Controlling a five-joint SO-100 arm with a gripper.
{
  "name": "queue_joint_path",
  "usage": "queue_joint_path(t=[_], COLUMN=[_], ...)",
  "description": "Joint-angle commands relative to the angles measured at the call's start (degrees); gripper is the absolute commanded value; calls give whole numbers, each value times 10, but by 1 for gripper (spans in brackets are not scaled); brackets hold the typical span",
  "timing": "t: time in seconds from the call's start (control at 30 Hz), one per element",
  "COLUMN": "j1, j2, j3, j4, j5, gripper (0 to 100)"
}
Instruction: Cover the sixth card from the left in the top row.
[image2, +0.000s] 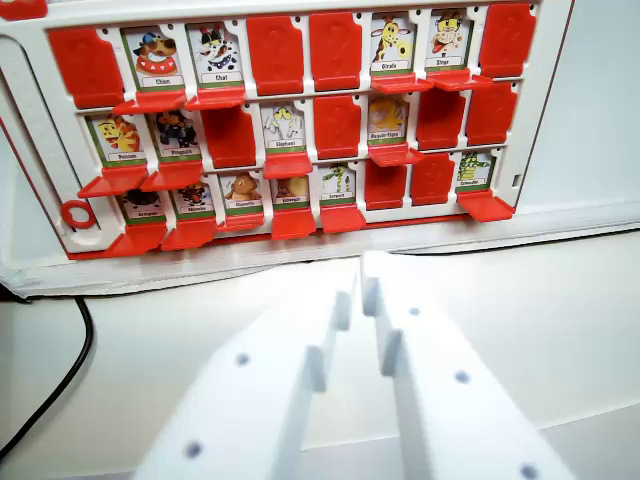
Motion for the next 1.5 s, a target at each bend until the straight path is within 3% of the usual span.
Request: queue_joint_path(t=[0.0, 0.17, 0.4, 1.1, 1.47], j1=[20, 57, 75, 53, 47], j2=[-19, -75, -163, -447, -531], j3=[-4, 31, 11, -223, -312], j4=[-53, -159, -204, -235, -235], j5=[-11, -40, -37, -33, -28], gripper=[0, 0, 0, 0, 0])
